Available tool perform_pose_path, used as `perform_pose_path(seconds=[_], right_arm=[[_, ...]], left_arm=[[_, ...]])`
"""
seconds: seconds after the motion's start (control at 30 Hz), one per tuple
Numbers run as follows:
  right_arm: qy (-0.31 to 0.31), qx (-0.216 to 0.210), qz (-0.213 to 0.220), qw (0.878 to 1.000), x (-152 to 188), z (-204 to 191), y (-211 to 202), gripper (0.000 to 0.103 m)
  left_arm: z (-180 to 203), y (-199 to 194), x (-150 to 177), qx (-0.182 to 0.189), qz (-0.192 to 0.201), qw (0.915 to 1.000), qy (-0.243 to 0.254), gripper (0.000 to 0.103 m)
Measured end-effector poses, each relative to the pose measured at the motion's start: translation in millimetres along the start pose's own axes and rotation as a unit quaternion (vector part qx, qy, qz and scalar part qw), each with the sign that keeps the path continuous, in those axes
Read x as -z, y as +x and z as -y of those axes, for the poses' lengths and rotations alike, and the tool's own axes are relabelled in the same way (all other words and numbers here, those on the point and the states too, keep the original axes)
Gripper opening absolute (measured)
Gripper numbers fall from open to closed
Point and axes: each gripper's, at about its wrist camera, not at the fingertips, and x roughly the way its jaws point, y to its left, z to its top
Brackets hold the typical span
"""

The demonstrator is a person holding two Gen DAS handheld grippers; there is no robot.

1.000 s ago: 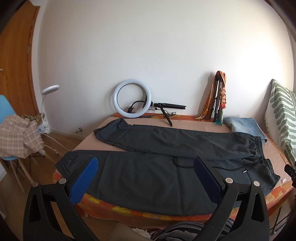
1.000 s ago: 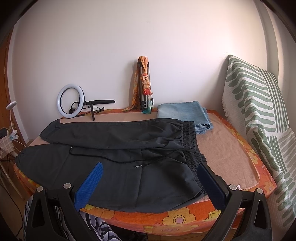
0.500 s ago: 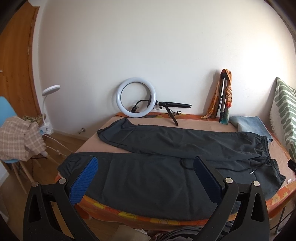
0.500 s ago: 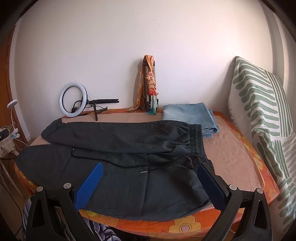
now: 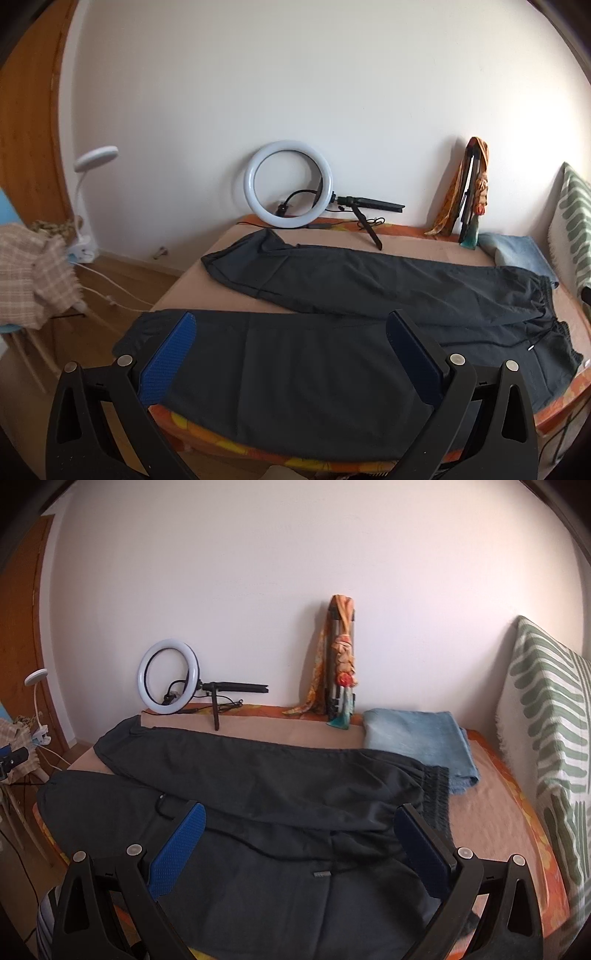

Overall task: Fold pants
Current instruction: 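Move both grippers toward the elastic waistband of the sweatpants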

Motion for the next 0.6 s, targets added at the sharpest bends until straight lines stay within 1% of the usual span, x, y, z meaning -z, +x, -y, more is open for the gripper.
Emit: perform_pose_path(seconds=[0.03,0.1,0.17,0.23,0.33,0.37,0.47,0.5,0.53,0.57,0.6], right_arm=[[-0.005,-0.009,0.008,1.0,-5,-2,5,0.103],[-0.017,-0.021,0.016,0.999,-15,-6,17,0.103],[-0.03,-0.03,0.01,0.999,-25,-12,31,0.103],[-0.038,-0.041,-0.001,0.998,-36,-16,50,0.103],[-0.04,-0.057,-0.013,0.997,-50,-20,78,0.103],[-0.04,-0.063,-0.017,0.997,-54,-22,86,0.103],[-0.052,-0.082,-0.033,0.995,-66,-29,115,0.102],[-0.058,-0.087,-0.042,0.994,-71,-32,126,0.101],[-0.062,-0.09,-0.049,0.993,-73,-35,136,0.1],[-0.065,-0.092,-0.056,0.992,-76,-36,144,0.098],[-0.068,-0.097,-0.065,0.991,-79,-38,155,0.095]], left_arm=[[-9,8,-3,0.007,-0.003,1.0,-0.004,0.102],[-21,23,-10,0.005,-0.009,0.9999,-0.008,0.102],[-31,40,-17,-0.007,-0.015,0.9998,-0.005,0.102],[-39,58,-25,-0.011,-0.024,0.9996,-0.001,0.102],[-57,89,-38,-0.001,-0.045,0.9989,-0.012,0.092],[-64,100,-43,0.002,-0.05,0.9986,-0.019,0.091],[-83,128,-58,0.005,-0.06,0.9976,-0.034,0.082],[-90,137,-62,0.008,-0.064,0.9971,-0.042,0.076],[-97,146,-67,0.01,-0.067,0.9964,-0.051,0.073],[-104,157,-72,0.014,-0.07,0.9956,-0.06,0.07],[-111,167,-77,0.016,-0.074,0.995,-0.065,0.07]])
